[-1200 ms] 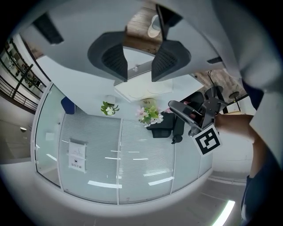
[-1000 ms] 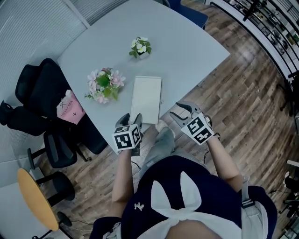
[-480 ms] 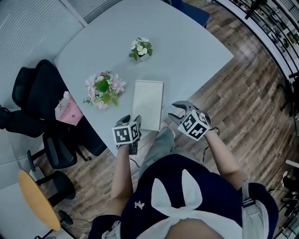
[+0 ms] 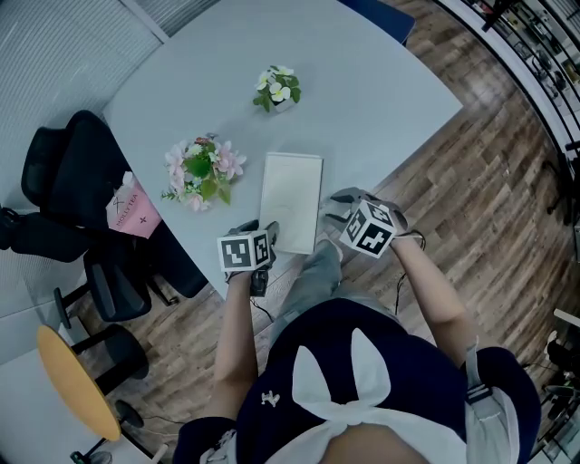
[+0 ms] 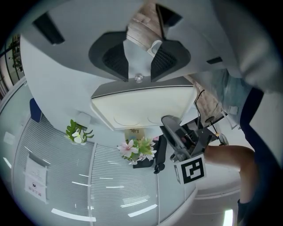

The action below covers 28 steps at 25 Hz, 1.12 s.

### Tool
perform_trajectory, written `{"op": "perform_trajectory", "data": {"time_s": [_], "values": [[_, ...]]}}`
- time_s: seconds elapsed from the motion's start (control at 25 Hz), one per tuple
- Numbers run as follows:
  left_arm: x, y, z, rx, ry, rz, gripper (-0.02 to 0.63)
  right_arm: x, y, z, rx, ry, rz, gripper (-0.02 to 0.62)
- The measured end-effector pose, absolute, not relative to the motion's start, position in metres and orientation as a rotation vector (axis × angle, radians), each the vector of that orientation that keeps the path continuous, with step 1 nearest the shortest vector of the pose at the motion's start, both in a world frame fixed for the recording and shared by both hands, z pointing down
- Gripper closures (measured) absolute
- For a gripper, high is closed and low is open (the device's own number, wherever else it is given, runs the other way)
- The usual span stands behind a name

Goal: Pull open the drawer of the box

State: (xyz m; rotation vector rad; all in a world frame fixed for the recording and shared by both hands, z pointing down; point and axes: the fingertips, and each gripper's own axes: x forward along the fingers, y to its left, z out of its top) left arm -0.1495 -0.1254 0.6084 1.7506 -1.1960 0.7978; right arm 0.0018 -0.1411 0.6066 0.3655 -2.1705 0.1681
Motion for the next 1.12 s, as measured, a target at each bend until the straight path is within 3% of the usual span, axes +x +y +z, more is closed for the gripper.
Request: {"op": "perform_trajectory", "data": {"time_s": [0.64, 0.92, 1.12], "values": [[-0.145, -0.122, 0.611, 1.708, -1.185, 0.806, 0.402, -0.014, -0.150, 0.642, 0.184, -2.062, 0.169, 0.437], [-0.145, -0.123, 0.611, 1.700, -1.189, 0.806, 0.402, -0.015, -0.151, 0.652, 0.142, -2.025, 0.126, 0.507], [-0.145, -0.122, 0.611, 1.696, -1.198, 0.801, 0.402, -0.015, -0.148, 0.650, 0.137, -2.037, 0.134, 0.515]]}}
